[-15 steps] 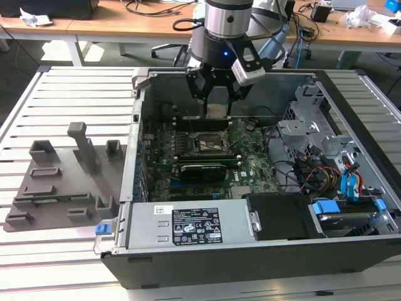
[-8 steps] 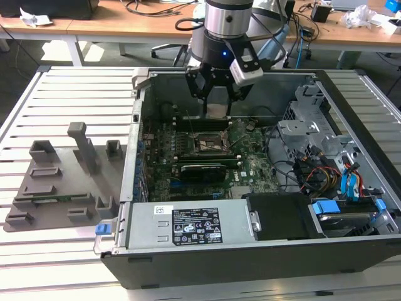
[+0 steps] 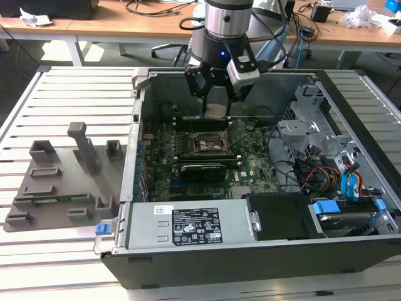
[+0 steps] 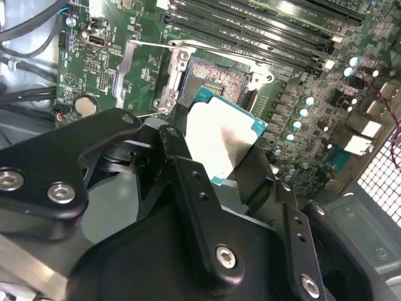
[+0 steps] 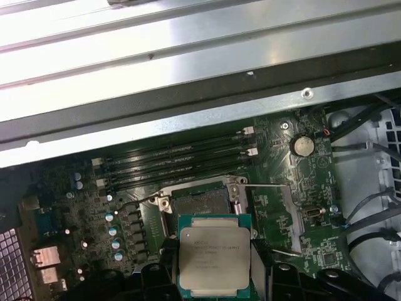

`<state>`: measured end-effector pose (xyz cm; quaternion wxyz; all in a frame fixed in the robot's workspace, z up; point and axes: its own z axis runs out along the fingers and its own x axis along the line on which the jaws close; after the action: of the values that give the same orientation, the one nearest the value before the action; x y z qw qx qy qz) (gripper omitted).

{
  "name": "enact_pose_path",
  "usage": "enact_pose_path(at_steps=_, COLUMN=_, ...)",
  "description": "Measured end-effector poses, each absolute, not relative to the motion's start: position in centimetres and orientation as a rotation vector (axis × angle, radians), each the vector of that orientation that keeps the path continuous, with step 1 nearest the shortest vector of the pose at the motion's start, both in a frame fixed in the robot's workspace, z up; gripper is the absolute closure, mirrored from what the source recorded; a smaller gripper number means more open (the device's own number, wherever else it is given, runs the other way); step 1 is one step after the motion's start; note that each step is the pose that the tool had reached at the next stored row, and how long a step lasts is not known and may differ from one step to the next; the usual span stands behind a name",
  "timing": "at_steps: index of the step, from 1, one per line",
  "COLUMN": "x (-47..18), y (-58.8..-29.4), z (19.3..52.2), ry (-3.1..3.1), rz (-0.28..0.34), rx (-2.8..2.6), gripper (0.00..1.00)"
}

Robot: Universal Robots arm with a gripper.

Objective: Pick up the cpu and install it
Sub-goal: 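Place the cpu into insertion slot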

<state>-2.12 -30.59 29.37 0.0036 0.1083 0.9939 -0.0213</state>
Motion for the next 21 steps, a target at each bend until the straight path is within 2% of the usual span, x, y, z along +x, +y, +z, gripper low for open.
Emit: enact_pose_path(at_steps=21, x=-2.12, y=-30.59, z=29.37, ry=3.055, rz=-0.074, rx=0.719, gripper=0.45)
